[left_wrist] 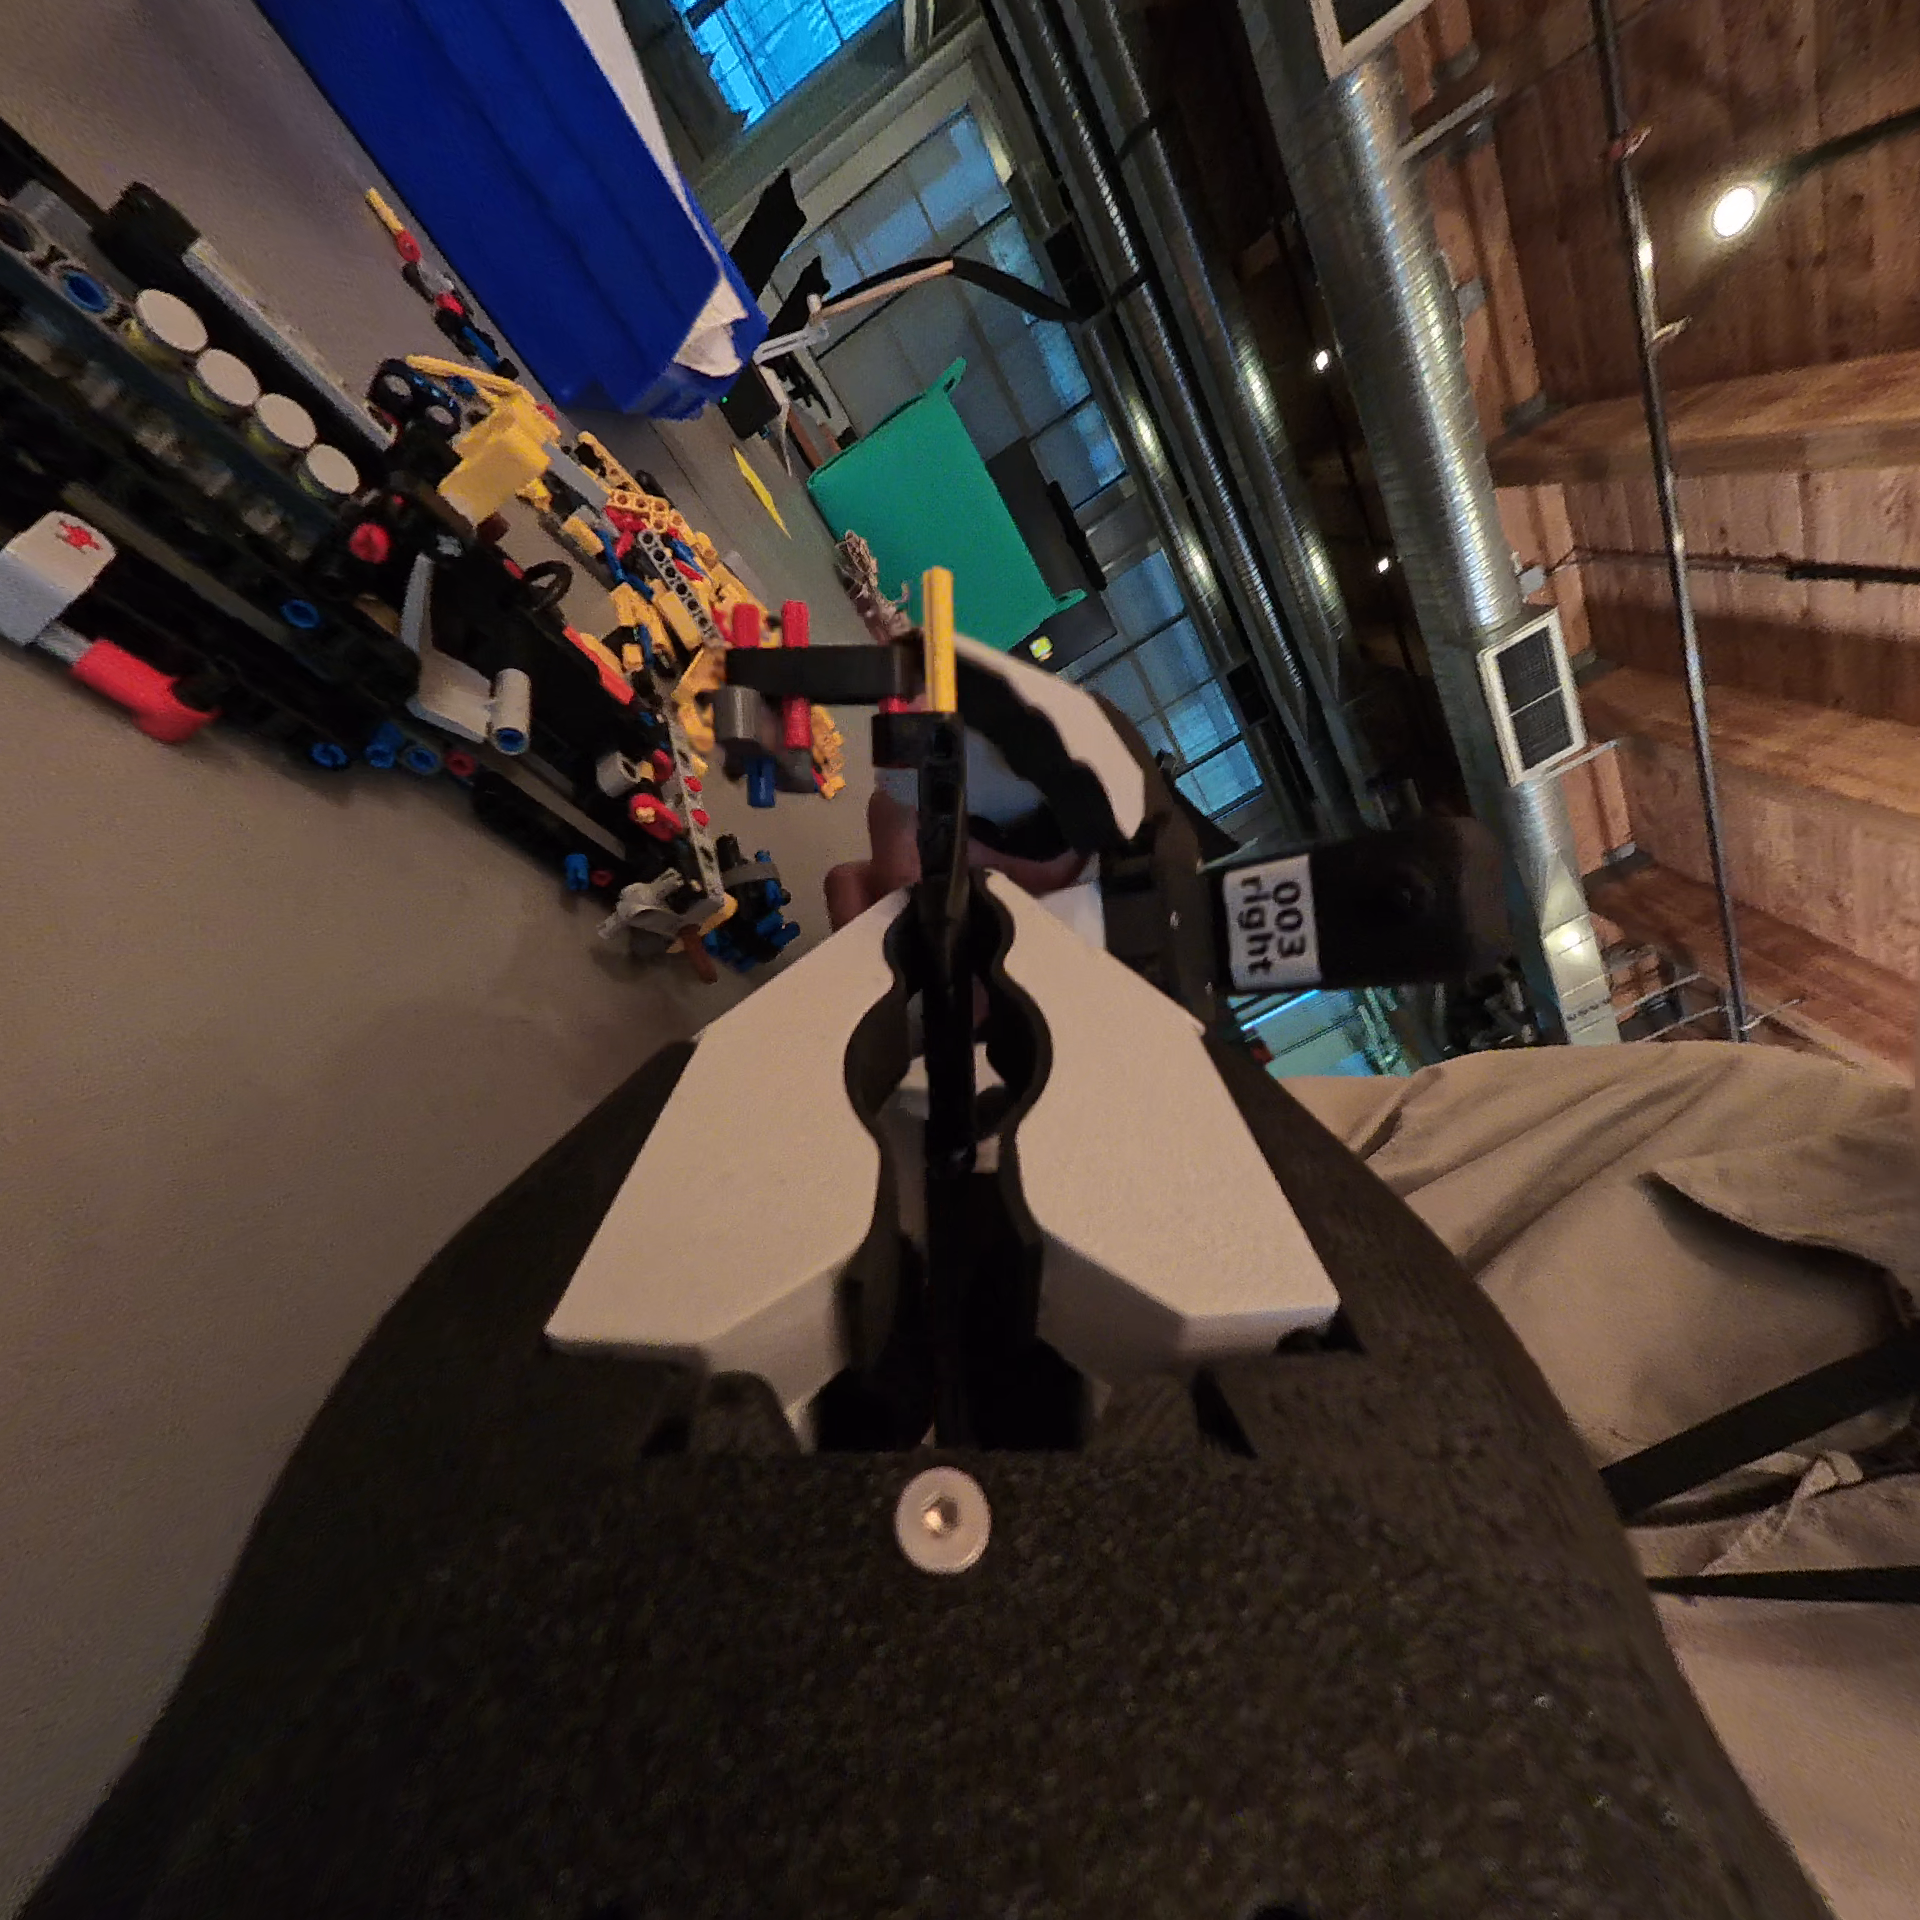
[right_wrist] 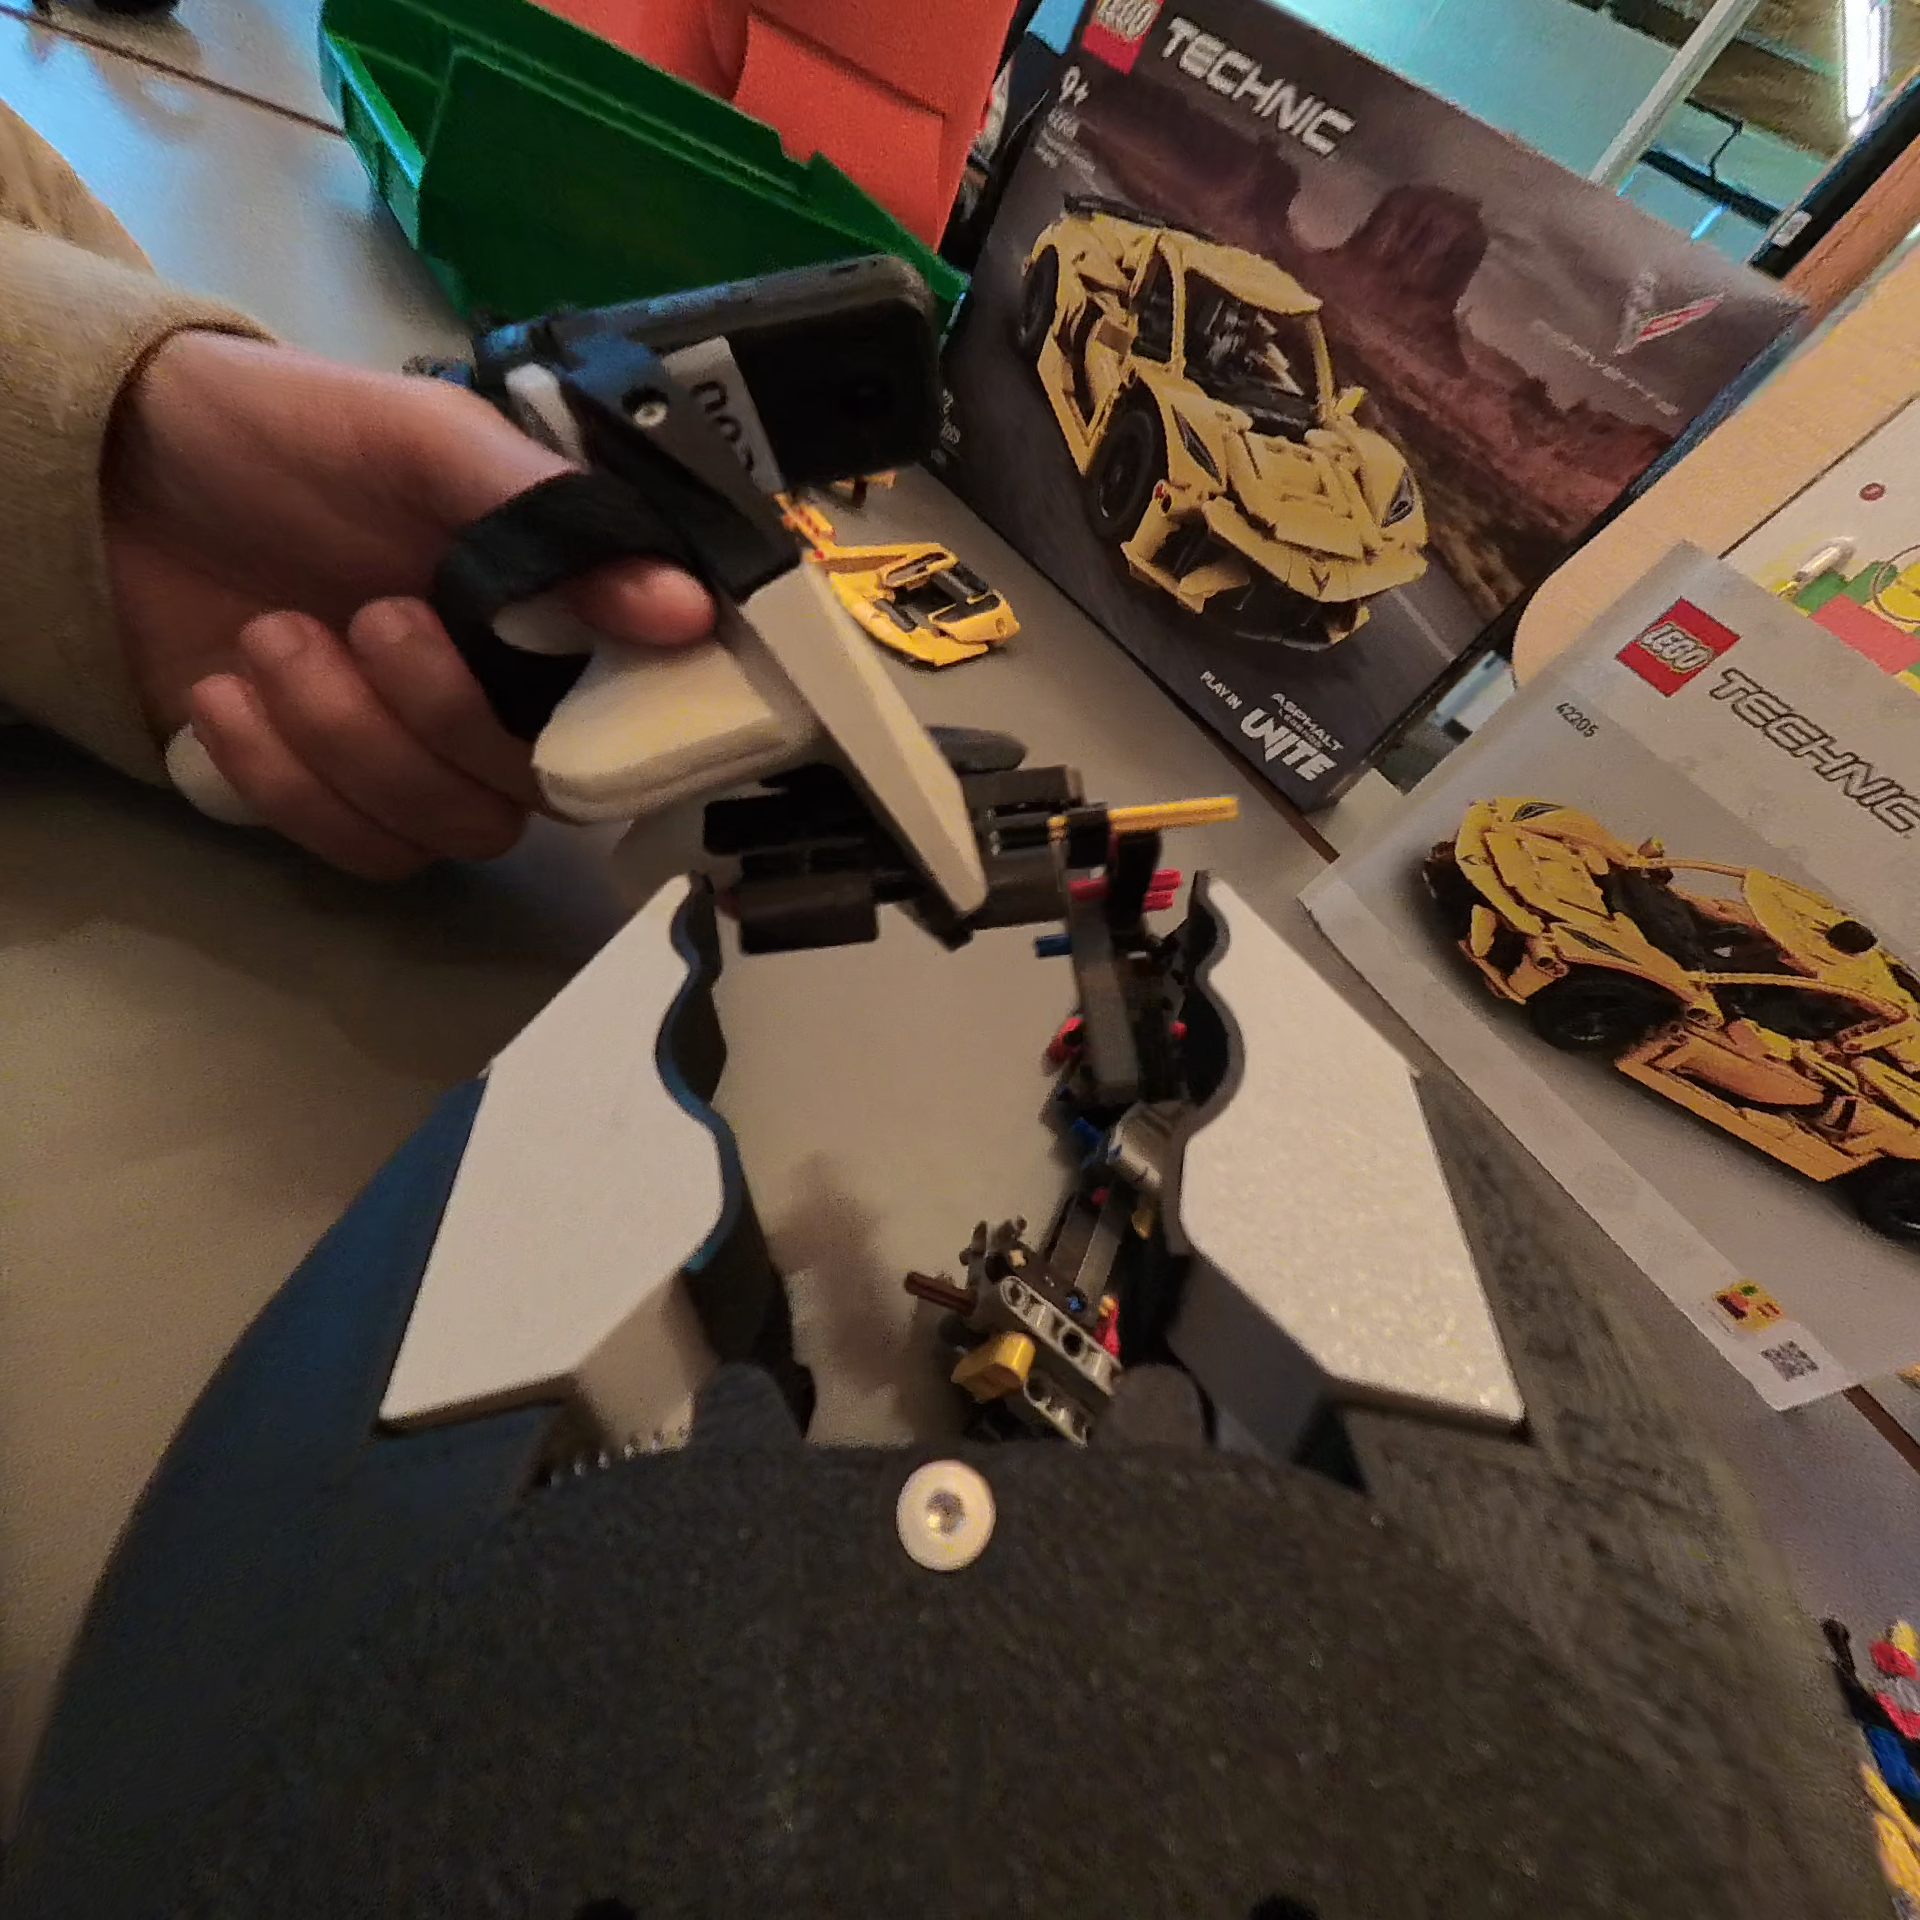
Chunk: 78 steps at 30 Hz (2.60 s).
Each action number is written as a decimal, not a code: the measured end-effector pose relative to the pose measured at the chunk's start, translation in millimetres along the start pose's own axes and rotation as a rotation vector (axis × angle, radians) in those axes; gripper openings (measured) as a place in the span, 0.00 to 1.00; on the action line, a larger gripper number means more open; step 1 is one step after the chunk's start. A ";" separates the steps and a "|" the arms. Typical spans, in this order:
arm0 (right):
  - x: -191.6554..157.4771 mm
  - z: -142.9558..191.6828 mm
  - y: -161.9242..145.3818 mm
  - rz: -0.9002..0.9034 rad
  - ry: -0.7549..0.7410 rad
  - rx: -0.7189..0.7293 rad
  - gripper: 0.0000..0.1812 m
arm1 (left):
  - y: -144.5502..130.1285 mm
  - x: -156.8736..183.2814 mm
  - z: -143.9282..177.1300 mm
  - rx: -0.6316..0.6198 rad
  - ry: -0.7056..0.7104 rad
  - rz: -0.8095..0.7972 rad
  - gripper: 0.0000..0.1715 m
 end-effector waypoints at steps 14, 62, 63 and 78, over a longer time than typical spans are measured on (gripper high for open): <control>36.9 14.9 -10.8 -0.774 0.205 0.241 0.30 | -10.1 13.1 -7.0 -0.059 0.177 -0.396 0.04; 37.5 21.8 -27.1 -1.158 0.609 0.264 0.01 | -19.4 14.0 0.7 -0.180 0.606 -0.909 0.26; 35.3 23.7 -24.7 -1.156 0.686 0.269 0.01 | -16.0 21.8 4.7 -0.153 0.527 -0.860 0.26; 16.4 37.0 0.4 -1.426 1.289 0.496 0.01 | -43.9 66.7 4.8 -0.176 -0.054 -0.808 0.14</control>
Point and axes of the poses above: each gripper's, where its closed fingertips meet, z back along the fingers, y out of its top, x = y × z across the jaws, the point moved 7 cm from there along z, back along the fingers, and after that the axes turned 12 degrees about z, right-handed, at the moved point
